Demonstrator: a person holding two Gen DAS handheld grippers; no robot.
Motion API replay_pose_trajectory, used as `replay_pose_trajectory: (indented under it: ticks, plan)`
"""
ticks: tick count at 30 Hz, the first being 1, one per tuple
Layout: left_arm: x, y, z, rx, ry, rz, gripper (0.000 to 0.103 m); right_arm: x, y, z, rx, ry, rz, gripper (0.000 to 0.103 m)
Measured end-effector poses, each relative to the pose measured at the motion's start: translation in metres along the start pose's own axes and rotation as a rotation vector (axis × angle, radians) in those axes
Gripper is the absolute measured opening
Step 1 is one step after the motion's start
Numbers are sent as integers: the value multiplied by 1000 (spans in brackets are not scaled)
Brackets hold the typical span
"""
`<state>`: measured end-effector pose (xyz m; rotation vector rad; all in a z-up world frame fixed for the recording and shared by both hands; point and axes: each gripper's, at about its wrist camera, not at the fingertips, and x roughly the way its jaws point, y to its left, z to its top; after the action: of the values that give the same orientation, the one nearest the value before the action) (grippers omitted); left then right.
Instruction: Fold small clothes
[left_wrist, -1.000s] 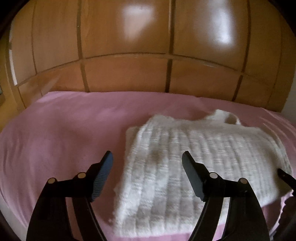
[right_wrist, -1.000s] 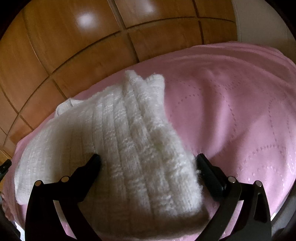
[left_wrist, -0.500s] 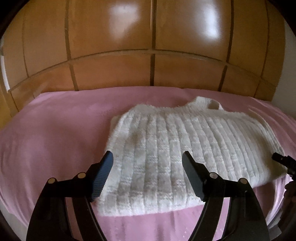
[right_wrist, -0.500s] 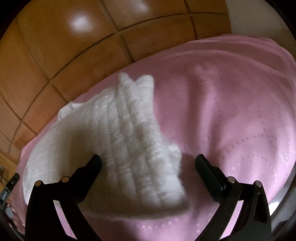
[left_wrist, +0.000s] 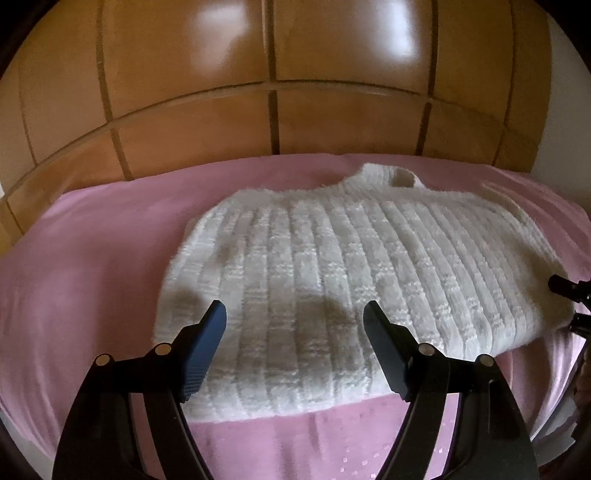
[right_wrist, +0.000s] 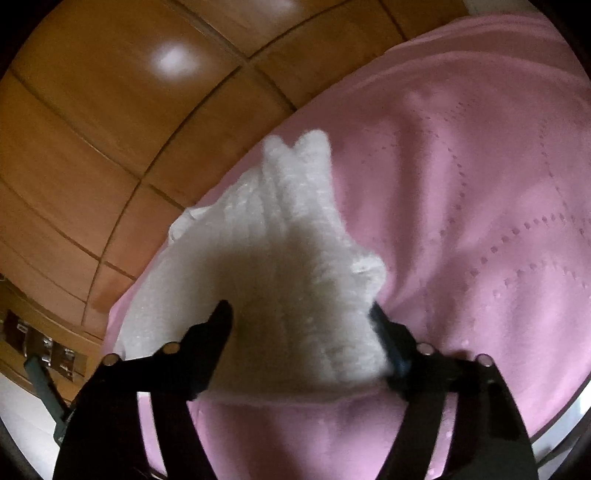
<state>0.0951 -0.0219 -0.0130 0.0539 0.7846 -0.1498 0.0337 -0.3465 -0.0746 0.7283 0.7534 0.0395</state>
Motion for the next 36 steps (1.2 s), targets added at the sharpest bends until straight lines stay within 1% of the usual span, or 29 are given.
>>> replay_pose_trajectory:
  ticks: [1,2,4,5,6,8,9,11,12,13,15,16,17,19,22,25,27,31,33,36]
  plan:
    - [2,-2,0,4,3,0,76,-1,-1,-1,-2,-1,-6,60]
    - [4,-3,0,8,9,-2,76,-2,-4,0,0,-2,-11,58]
    - [9,-6,-1,12,19,-3,76,-6,-7,0,4,-1,-18,45]
    - [12,-7,-1,15,24,-2,76,-8,-9,0,9,4,-14,43]
    - [13,-7,-1,18,27,-2,76,-9,-10,1,13,9,-7,43]
    - [16,-9,-1,23,31,-2,76,-11,-10,2,17,16,-4,46]
    - [18,-9,-1,26,35,-1,76,-11,-10,1,20,21,3,50]
    - [23,-8,0,22,42,1,79,-12,-13,4,31,28,23,55]
    - [25,-7,0,15,44,-3,79,-12,-14,4,33,30,30,60]
    - [26,-6,0,10,46,-6,79,-11,-15,4,31,34,40,61]
    - [29,-7,-1,10,48,-6,80,-11,-14,7,16,34,24,61]
    - [30,-6,-1,9,47,-7,80,-10,-12,8,5,35,15,55]
    - [30,-7,-1,7,47,-8,80,-9,-9,10,-6,36,-3,52]
    - [30,-6,-2,5,46,-13,81,-7,-6,12,-17,44,-15,37]
    - [31,-2,-1,0,47,-19,84,-8,-1,15,-43,63,-21,28]
    - [33,2,-1,-13,52,-32,87,-10,8,16,-65,70,-37,24]
    - [33,4,-1,-19,59,-44,87,-9,16,17,-69,69,-37,23]
    - [31,7,0,-29,63,-66,87,-9,31,19,-69,67,-28,21]
    - [30,11,0,-47,65,-84,87,-12,43,22,-82,65,-9,20]
    - [26,26,4,-103,74,-167,86,-13,73,27,-114,59,26,19]
